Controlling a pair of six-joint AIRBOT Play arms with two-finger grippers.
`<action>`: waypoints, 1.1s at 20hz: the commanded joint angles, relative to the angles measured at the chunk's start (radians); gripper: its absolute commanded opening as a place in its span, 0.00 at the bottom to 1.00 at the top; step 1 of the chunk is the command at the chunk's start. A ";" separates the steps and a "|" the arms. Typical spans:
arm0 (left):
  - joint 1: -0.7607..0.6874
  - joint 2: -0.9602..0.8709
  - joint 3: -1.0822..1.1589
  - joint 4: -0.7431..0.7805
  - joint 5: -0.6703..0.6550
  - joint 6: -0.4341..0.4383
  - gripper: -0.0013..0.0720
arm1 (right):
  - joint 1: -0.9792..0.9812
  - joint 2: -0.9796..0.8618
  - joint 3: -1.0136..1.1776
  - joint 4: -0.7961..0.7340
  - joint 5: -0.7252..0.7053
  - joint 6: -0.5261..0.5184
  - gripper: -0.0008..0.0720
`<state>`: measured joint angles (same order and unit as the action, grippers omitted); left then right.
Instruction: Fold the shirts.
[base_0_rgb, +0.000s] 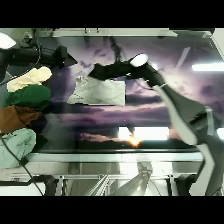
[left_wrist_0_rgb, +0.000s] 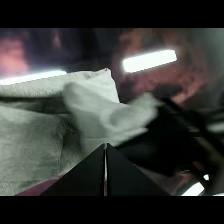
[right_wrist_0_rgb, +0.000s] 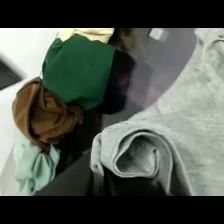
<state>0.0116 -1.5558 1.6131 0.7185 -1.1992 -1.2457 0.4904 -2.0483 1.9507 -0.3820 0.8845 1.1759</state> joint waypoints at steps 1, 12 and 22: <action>0.037 0.054 -0.148 -0.114 -0.005 0.106 0.03 | 0.118 -0.193 0.154 0.224 -0.100 -0.144 0.45; 0.069 0.055 -0.192 -0.169 -0.049 0.129 0.04 | -0.190 0.091 0.061 0.095 0.436 -0.011 0.03; 0.162 0.056 -0.192 -0.171 -0.128 0.138 0.04 | -0.410 0.243 -0.382 -0.417 0.338 0.195 0.83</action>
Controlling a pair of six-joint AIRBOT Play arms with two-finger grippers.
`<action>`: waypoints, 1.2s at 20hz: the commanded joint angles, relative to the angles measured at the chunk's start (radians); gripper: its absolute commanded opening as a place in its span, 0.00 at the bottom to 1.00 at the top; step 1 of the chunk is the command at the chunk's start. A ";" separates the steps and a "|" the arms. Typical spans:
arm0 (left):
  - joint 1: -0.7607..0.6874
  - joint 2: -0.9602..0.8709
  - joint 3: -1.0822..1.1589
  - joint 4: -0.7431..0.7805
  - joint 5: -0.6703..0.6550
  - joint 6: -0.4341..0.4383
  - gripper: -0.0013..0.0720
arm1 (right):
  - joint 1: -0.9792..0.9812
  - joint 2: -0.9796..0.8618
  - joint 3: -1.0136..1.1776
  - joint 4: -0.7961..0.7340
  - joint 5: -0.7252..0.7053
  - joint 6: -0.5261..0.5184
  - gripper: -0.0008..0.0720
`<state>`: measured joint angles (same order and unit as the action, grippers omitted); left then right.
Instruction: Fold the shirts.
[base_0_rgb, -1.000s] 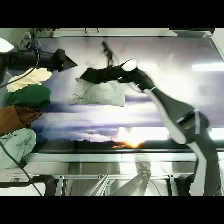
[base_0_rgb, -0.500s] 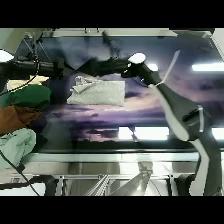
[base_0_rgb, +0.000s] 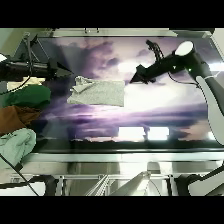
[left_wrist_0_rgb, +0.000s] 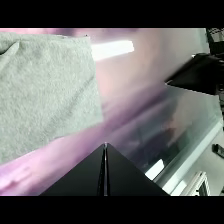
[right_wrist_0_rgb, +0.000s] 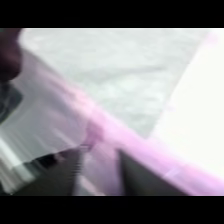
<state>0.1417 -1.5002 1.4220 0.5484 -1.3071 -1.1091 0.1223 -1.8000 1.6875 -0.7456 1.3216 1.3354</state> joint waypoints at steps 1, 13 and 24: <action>0.044 0.000 0.000 -0.001 -0.020 0.002 0.04 | -0.037 -0.037 -0.119 -0.042 -0.120 0.034 0.91; 0.172 0.000 0.000 0.177 0.006 -0.021 0.03 | 0.092 -0.280 -0.081 0.274 -0.253 -0.027 0.89; 0.236 0.000 0.000 0.154 -0.027 -0.017 0.03 | 0.079 -0.292 -0.076 0.914 -0.180 -0.381 0.03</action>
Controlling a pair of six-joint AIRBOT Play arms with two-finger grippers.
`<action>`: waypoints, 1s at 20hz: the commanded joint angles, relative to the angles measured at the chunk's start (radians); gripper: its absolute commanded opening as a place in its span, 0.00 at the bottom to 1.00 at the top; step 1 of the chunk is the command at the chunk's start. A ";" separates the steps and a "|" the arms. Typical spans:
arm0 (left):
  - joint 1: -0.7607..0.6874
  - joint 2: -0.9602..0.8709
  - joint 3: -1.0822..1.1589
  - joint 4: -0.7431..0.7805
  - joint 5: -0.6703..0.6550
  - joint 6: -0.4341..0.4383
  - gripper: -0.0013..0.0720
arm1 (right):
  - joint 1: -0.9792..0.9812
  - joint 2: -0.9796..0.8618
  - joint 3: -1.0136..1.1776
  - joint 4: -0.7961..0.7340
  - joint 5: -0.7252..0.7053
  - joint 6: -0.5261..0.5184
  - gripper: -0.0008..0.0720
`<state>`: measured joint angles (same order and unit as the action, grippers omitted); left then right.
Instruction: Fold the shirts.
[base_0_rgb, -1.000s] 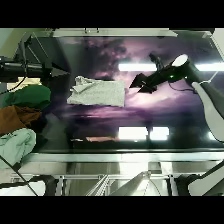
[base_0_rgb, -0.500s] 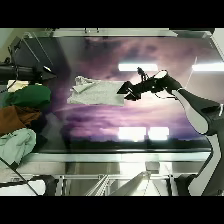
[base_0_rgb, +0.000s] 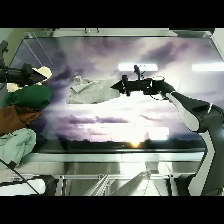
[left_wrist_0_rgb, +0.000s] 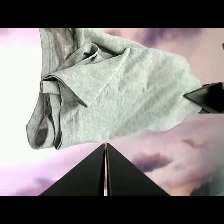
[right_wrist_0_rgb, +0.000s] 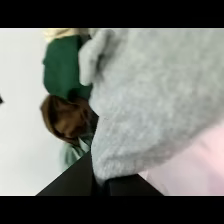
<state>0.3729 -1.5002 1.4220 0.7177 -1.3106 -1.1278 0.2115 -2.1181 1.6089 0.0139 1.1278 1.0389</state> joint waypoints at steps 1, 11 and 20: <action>0.005 0.000 0.000 -0.014 -0.030 0.002 0.03 | -0.033 0.056 0.002 0.142 0.000 -0.084 0.02; -0.003 0.000 0.000 -0.014 -0.099 -0.020 0.03 | -0.797 0.575 -0.005 -1.126 0.197 0.538 0.02; -0.174 0.000 0.000 -0.013 -0.095 -0.073 0.03 | -1.354 0.554 -0.324 -1.208 0.129 0.368 0.02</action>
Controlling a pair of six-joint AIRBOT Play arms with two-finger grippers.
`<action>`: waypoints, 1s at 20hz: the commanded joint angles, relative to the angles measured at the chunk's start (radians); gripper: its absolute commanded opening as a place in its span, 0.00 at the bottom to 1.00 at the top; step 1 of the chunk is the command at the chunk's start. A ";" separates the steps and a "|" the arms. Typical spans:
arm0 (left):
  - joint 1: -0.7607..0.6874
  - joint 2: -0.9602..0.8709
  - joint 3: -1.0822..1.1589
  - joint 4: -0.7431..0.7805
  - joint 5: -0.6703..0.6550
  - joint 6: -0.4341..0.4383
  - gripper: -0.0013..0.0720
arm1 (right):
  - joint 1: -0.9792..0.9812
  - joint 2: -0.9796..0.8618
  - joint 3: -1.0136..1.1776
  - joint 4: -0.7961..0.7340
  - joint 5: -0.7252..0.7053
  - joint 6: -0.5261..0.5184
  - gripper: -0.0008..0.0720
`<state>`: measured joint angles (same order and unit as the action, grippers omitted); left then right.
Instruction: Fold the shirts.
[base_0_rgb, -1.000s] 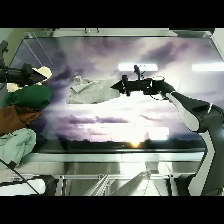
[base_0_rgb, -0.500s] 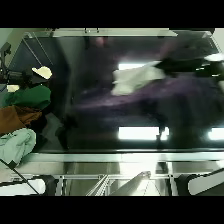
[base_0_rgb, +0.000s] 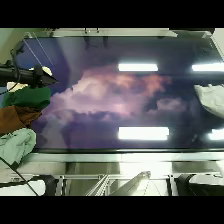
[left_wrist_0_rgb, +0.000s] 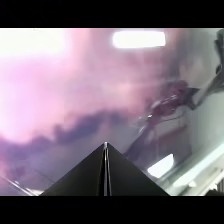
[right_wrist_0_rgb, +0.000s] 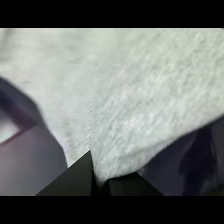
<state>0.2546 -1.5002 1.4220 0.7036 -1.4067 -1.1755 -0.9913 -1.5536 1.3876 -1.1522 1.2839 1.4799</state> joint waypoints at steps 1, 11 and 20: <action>-0.073 0.000 0.000 0.001 0.001 -0.029 0.03 | -0.195 -0.025 -0.121 -0.042 -0.018 -0.115 0.02; -0.127 0.000 0.000 0.000 0.000 -0.049 0.03 | -0.366 -0.040 -0.129 -0.029 0.122 -0.135 0.70; -0.119 0.000 0.000 0.002 0.000 -0.033 0.03 | -0.365 0.137 -0.080 0.163 0.189 -0.097 0.70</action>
<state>0.1349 -1.5002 1.4220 0.7040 -1.4063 -1.2217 -1.3563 -1.4803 1.2808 -1.0790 1.4620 1.3739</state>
